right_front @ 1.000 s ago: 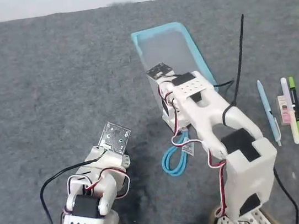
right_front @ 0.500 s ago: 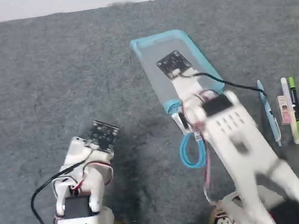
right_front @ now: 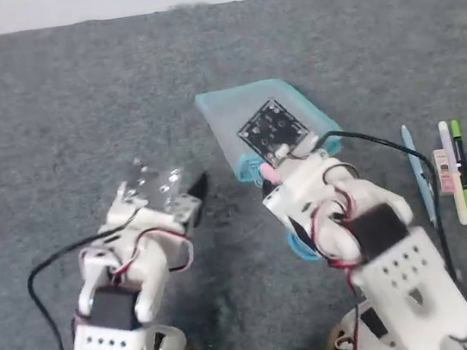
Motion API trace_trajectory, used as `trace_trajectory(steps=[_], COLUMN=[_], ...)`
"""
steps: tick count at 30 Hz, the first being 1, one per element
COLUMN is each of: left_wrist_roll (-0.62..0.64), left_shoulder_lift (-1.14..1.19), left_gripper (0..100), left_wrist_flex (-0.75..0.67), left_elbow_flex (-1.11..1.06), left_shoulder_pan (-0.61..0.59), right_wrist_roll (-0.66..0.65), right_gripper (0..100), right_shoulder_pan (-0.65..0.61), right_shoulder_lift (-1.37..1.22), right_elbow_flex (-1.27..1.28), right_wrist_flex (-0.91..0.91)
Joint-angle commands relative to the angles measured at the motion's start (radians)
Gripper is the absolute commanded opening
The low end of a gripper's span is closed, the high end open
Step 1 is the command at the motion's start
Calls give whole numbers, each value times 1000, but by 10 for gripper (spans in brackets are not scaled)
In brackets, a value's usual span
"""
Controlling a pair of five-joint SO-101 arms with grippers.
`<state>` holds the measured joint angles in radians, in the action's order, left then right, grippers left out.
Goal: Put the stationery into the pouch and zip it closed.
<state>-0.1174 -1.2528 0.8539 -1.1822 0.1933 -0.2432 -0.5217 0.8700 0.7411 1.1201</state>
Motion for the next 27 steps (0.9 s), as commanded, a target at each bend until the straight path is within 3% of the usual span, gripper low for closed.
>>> trace_trajectory(steps=[1,9,27], left_wrist_roll=[63,68,72], left_shoulder_lift=[107,186,457], left_gripper=[249,247,246], left_wrist_flex=[12,-143,-405], left_elbow_flex=[110,25,8], left_shoulder_pan=[97,117,-63], right_wrist_roll=[-17,5,-29], right_gripper=[6,6,6], right_shoulder_pan=[-5,-10,-1], right_shoulder_lift=[-68,-85,-19], right_elbow_flex=[-6,-6,6], right_wrist_flex=[-42,-36,35])
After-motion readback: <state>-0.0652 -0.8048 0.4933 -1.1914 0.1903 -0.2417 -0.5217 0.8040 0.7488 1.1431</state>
